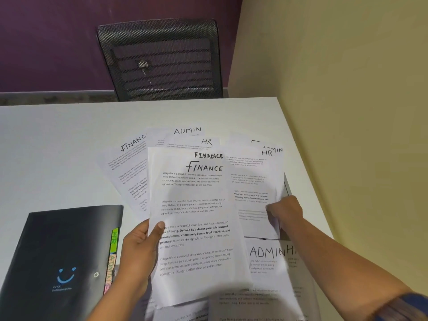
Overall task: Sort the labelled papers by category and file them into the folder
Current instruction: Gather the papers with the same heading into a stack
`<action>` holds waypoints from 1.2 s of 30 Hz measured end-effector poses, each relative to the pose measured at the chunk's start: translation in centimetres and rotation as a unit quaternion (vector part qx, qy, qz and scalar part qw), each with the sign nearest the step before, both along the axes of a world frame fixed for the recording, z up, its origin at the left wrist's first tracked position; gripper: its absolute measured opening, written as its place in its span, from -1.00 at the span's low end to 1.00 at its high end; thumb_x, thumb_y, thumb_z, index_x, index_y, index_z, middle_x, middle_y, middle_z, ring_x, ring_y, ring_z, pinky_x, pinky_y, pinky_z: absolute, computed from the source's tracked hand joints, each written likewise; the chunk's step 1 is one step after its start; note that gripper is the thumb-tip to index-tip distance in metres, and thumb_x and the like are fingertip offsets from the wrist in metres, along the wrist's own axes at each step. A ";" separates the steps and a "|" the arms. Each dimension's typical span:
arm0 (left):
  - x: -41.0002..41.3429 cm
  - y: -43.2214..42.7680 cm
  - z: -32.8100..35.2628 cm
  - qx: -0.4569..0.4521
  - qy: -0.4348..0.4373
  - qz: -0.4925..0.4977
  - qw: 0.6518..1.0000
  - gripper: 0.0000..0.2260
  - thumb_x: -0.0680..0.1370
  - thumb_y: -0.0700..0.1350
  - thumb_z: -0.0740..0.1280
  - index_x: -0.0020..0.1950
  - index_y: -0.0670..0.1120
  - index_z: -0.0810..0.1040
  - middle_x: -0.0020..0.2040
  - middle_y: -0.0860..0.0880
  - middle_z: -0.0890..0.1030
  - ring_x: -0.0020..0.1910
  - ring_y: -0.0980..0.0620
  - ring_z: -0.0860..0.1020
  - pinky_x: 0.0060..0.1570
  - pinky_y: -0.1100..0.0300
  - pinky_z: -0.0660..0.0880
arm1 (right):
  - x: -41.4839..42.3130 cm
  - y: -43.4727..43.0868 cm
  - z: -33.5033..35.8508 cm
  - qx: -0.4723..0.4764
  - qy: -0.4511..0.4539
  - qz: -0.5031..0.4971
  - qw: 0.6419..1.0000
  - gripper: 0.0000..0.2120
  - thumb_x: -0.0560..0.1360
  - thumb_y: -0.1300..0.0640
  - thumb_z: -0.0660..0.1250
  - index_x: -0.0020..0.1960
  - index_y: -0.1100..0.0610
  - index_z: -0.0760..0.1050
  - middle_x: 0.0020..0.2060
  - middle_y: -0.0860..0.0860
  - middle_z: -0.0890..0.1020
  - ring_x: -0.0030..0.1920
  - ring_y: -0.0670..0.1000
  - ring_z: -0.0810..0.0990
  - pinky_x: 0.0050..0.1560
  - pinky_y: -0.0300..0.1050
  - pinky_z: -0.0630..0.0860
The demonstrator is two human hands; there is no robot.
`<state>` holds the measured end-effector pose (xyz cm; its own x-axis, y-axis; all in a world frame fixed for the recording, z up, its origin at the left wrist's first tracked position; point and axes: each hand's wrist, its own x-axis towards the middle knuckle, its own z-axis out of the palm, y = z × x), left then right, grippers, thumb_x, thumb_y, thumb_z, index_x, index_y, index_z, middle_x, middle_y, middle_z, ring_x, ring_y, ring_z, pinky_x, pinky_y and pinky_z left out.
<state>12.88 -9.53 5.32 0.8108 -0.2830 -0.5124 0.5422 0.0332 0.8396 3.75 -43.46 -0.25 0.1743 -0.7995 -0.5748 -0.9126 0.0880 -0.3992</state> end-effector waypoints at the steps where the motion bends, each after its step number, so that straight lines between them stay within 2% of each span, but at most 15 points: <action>1: 0.0 0.0 0.0 -0.001 0.001 0.001 1.000 -0.82 0.60 -0.20 0.33 0.12 -0.04 0.69 0.02 -0.14 0.74 -0.02 -0.12 0.72 -0.22 0.17 0.65 | 0.0 0.0 0.0 -0.002 -0.021 0.002 1.000 -0.87 0.32 0.30 0.45 -0.21 0.25 0.51 -0.25 0.13 0.65 -0.32 0.09 0.59 -0.34 -0.20 0.45; 3: 0.0 0.2 0.0 -0.003 0.002 0.005 1.000 -0.81 0.60 -0.21 0.32 0.12 -0.06 0.69 0.02 -0.15 0.74 -0.02 -0.13 0.72 -0.22 0.16 0.65 | 0.0 -0.3 -0.1 -0.014 -0.061 -0.006 0.998 -0.87 0.33 0.34 0.39 -0.33 0.19 0.48 -0.36 0.08 0.58 -0.36 0.07 0.53 -0.31 -0.20 0.42; 6: -0.5 0.4 -0.2 0.003 0.004 0.010 1.000 -0.81 0.60 -0.22 0.32 0.14 -0.09 0.67 0.01 -0.15 0.74 -0.05 -0.12 0.72 -0.24 0.17 0.65 | 0.1 -0.8 0.1 -0.005 -0.112 -0.047 0.993 -0.86 0.39 0.38 0.37 -0.18 0.16 0.56 -0.23 0.11 0.64 -0.21 0.13 0.60 -0.14 -0.05 0.58; 9: -1.0 0.6 -0.4 0.009 0.006 0.008 1.000 -0.81 0.61 -0.21 0.32 0.15 -0.09 0.67 0.00 -0.16 0.74 -0.04 -0.15 0.72 -0.21 0.12 0.66 | -0.2 -1.3 0.4 0.005 -0.139 -0.066 0.988 -0.81 0.37 0.40 0.42 -0.19 0.12 0.55 -0.24 0.14 0.67 -0.32 0.12 0.62 -0.27 -0.03 0.60; 13: -1.2 0.5 -0.4 0.015 0.006 0.008 1.000 -0.81 0.61 -0.21 0.32 0.15 -0.09 0.67 0.00 -0.15 0.74 -0.04 -0.15 0.72 -0.21 0.13 0.66 | -0.9 -1.8 0.7 0.003 -0.168 -0.066 0.984 -0.79 0.34 0.27 0.58 -0.20 0.07 0.58 -0.24 -0.04 0.67 -0.23 0.03 0.66 -0.15 -0.10 0.61; 15: -1.1 0.4 -0.4 0.015 0.003 0.008 1.000 -0.81 0.61 -0.21 0.32 0.14 -0.07 0.67 -0.01 -0.15 0.74 -0.04 -0.14 0.72 -0.23 0.14 0.66 | -1.1 -2.0 0.8 -0.007 -0.167 -0.062 0.984 -0.90 0.41 0.15 0.55 -0.15 0.11 0.63 -0.26 0.01 0.69 -0.27 0.07 0.66 -0.23 -0.08 0.61; 17: -0.9 0.4 -0.4 0.017 -0.003 0.004 1.000 -0.81 0.61 -0.20 0.32 0.14 -0.05 0.68 0.00 -0.13 0.74 -0.03 -0.13 0.72 -0.20 0.15 0.66 | -1.3 -2.3 1.3 -0.047 -0.144 -0.029 0.988 -0.86 0.50 0.04 0.44 -0.11 0.12 0.66 -0.30 0.02 0.69 -0.31 0.07 0.64 -0.31 -0.11 0.57; 18: -0.9 0.3 -0.3 0.017 -0.004 0.002 1.000 -0.81 0.61 -0.20 0.32 0.13 -0.04 0.68 0.01 -0.13 0.74 -0.02 -0.12 0.72 -0.20 0.15 0.66 | -1.4 -2.5 1.6 -0.068 -0.132 -0.012 0.989 -0.85 0.52 0.03 0.40 -0.11 0.10 0.66 -0.29 0.01 0.69 -0.30 0.08 0.66 -0.29 -0.09 0.60; 21: -0.9 0.2 -0.1 0.016 -0.005 0.002 1.000 -0.81 0.61 -0.19 0.32 0.11 -0.02 0.69 0.00 -0.13 0.74 -0.04 -0.12 0.72 -0.23 0.16 0.65 | -1.6 -3.1 2.4 -0.068 -0.149 -0.006 0.987 -0.87 0.55 0.13 0.37 -0.09 0.15 0.66 -0.23 0.05 0.70 -0.23 0.10 0.67 -0.21 -0.06 0.63; 23: -1.2 0.1 -0.1 0.016 -0.005 -0.002 1.000 -0.82 0.61 -0.18 0.32 0.12 -0.03 0.69 0.01 -0.13 0.74 -0.02 -0.13 0.72 -0.19 0.12 0.65 | -1.3 -2.8 3.0 0.019 -0.199 -0.026 0.979 -0.91 0.55 0.23 0.35 -0.05 0.17 0.64 -0.19 0.06 0.70 -0.21 0.07 0.67 -0.27 -0.17 0.58; 26: -1.7 0.1 0.0 0.015 -0.002 -0.001 1.000 -0.82 0.61 -0.18 0.32 0.12 -0.04 0.69 0.01 -0.15 0.74 -0.02 -0.16 0.72 -0.11 0.05 0.63 | -0.7 -1.7 4.0 0.131 -0.232 0.014 0.964 -0.75 0.49 0.40 0.28 -0.06 0.10 0.63 -0.17 0.01 0.71 -0.18 0.03 0.68 -0.38 -0.23 0.57; 28: -1.9 0.2 0.2 0.011 -0.001 0.004 1.000 -0.82 0.61 -0.20 0.32 0.11 -0.06 0.69 0.00 -0.15 0.74 -0.04 -0.13 0.72 -0.18 0.09 0.66 | -0.6 -1.0 3.8 0.117 -0.208 0.062 0.969 -0.65 0.44 0.50 0.21 -0.08 0.13 0.62 -0.19 0.00 0.70 -0.18 0.01 0.66 -0.37 -0.25 0.57; 30: -2.0 0.4 0.2 0.011 -0.003 0.008 1.000 -0.83 0.61 -0.21 0.31 0.10 -0.08 0.69 -0.01 -0.15 0.74 -0.06 -0.11 0.73 -0.24 0.16 0.66 | -0.4 -0.4 3.0 0.053 -0.165 0.088 0.981 -0.64 0.43 0.53 0.16 -0.04 0.20 0.61 -0.18 0.05 0.67 -0.15 0.09 0.65 -0.21 -0.21 0.57; 33: -2.0 0.4 0.2 0.012 0.002 0.010 1.000 -0.82 0.61 -0.22 0.31 0.11 -0.07 0.68 -0.02 -0.15 0.74 -0.07 -0.12 0.73 -0.25 0.15 0.66 | -0.1 0.5 1.9 -0.026 -0.128 0.086 0.988 -0.76 0.46 0.43 0.25 -0.01 0.18 0.58 -0.15 0.02 0.64 -0.18 0.08 0.61 -0.21 -0.20 0.50; 36: -1.8 0.4 0.1 0.012 0.006 0.011 1.000 -0.83 0.61 -0.22 0.31 0.11 -0.08 0.67 -0.03 -0.15 0.74 -0.09 -0.12 0.73 -0.25 0.15 0.66 | 0.8 1.2 1.5 -0.012 -0.148 0.058 0.987 -0.98 0.49 0.18 0.39 -0.09 0.12 0.55 -0.19 -0.07 0.62 -0.24 -0.02 0.60 -0.23 -0.22 0.48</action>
